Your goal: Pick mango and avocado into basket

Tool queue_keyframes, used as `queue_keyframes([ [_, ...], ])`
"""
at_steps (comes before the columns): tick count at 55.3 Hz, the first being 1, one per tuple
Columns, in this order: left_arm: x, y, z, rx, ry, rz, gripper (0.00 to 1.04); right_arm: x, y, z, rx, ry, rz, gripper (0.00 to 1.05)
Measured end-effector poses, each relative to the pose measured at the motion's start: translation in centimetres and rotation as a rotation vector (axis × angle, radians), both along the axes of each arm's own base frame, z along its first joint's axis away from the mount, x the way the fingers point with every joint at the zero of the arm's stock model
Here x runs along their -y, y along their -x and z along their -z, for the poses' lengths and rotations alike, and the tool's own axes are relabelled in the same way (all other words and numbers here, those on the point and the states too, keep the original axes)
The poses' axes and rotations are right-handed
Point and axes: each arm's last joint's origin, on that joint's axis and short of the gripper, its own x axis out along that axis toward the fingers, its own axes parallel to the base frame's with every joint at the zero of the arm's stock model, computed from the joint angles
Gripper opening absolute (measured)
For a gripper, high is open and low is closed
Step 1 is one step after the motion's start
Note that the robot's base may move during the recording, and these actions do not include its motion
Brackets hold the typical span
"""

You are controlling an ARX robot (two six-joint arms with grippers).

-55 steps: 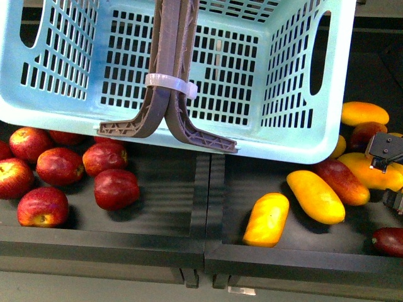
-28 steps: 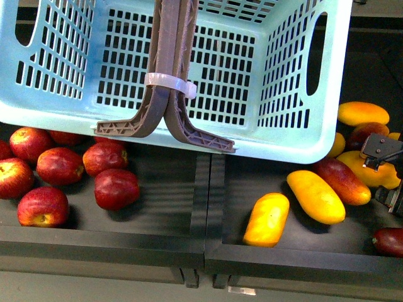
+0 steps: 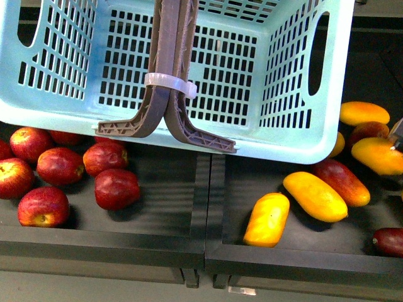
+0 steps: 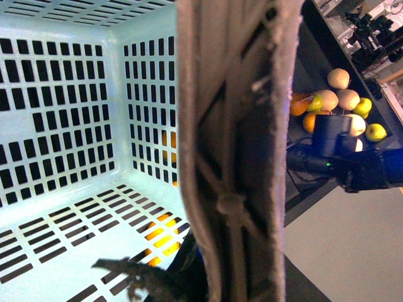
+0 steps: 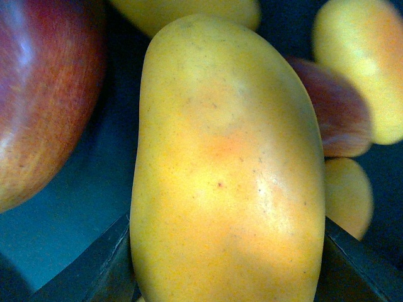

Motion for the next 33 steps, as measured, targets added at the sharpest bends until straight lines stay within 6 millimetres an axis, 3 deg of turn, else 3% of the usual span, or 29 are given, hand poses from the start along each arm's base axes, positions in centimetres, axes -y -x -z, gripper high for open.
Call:
queue_keyframes([
  [7, 0.0, 0.0, 0.0, 0.0, 0.0, 0.0, 0.05, 1.2, 1.4, -3.7, 0.078, -0.057, 0.036, 0.63],
  [12, 0.0, 0.0, 0.0, 0.0, 0.0, 0.0, 0.05, 1.9, 3.2, -7.6, 0.168, -0.134, 0.083, 0.63],
  [20, 0.0, 0.0, 0.0, 0.0, 0.0, 0.0, 0.05, 1.1, 5.2, -12.9, 0.293, -0.276, 0.142, 0.63],
  [25, 0.0, 0.0, 0.0, 0.0, 0.001, 0.001, 0.05, -2.0, 7.1, -18.3, 0.36, -0.492, 0.164, 0.63],
  [33, 0.0, 0.0, 0.0, 0.0, 0.001, 0.001, 0.05, -7.5, 9.1, -22.7, 0.334, -0.719, 0.138, 0.63],
])
